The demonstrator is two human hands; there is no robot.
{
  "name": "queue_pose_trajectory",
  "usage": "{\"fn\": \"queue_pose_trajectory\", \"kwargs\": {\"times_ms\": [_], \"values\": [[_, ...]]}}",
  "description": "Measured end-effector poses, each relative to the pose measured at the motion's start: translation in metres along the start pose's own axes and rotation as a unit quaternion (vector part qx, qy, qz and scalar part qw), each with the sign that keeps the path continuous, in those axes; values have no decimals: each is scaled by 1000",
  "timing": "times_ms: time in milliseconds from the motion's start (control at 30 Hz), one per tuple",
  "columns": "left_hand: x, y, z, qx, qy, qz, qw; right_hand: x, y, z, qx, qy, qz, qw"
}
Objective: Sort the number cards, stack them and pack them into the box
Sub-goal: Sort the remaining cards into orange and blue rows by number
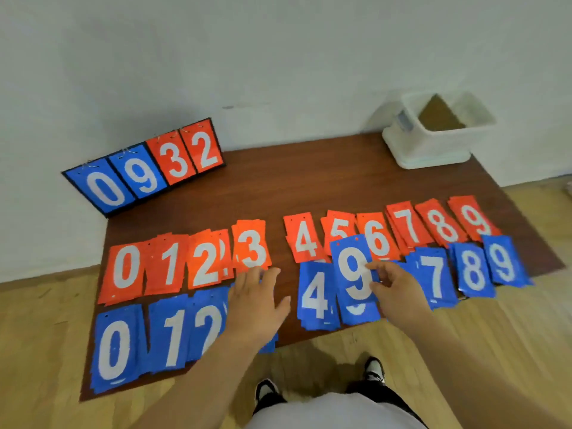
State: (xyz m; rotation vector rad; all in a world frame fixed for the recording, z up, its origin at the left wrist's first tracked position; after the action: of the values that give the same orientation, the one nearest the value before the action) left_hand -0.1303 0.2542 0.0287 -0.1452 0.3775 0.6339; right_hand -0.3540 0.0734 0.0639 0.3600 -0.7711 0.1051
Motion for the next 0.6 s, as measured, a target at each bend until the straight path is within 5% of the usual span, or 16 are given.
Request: {"fn": "queue_pose_trajectory", "kwargs": {"times_ms": [267,600], "values": [[-143,-49,-55,15,-36,-101,994,-120,-70,144,-109,-2,-67,992],[-287,-68,-125,40,-59,-51,996,-239,-199,264,-101,18,-105,989]]}}
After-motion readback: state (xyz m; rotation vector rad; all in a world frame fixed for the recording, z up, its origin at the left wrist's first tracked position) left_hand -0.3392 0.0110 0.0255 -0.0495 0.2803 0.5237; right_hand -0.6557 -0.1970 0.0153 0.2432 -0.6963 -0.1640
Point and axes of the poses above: each hand's wrist, its own y-axis away from the middle knuckle, its own z-axis out of the back of the hand, x = y × z, the point moved 3 cm from there along -y, towards the middle knuckle, and after that the axes turned 11 degrees about -x, right-handed, at the moved point
